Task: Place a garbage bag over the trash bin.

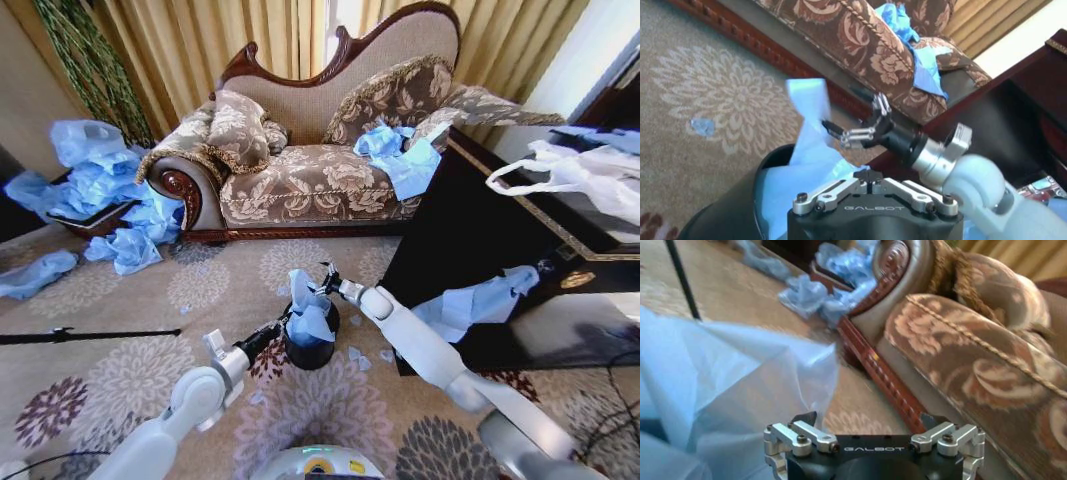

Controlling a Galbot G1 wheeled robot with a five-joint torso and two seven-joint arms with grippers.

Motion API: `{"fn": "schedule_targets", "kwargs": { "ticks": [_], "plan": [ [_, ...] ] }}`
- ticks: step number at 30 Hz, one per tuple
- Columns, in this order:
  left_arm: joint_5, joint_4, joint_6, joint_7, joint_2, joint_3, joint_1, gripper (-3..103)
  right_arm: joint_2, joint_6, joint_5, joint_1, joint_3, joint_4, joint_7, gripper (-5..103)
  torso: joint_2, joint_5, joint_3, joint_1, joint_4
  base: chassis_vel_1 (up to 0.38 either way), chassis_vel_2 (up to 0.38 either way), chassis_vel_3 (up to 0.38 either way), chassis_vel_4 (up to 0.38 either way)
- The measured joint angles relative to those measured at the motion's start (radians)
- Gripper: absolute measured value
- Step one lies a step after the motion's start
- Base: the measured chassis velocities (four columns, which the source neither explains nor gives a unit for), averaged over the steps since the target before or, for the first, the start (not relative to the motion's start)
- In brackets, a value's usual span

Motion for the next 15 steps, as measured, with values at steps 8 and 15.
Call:
{"fn": "schedule_targets", "kwargs": {
  "ticks": [8,15],
  "plan": [
    [0.009,0.0,-0.003,0.005,0.002,0.002,0.0,0,0.043,0.07,-0.019,0.078,-0.013,-0.085,-0.173,100,0.0,-0.0001,0.0,0.0,0.0001,0.0,0.0,0.0,0.0],
    [0.032,-0.007,-0.018,0.014,0.006,-0.008,0.014,0,0.028,0.093,-0.052,0.063,0.009,-0.089,-0.298,100,0.0,0.0001,0.0,0.0,-0.0007,0.0,0.0,0.0,0.0]
  ]
}}
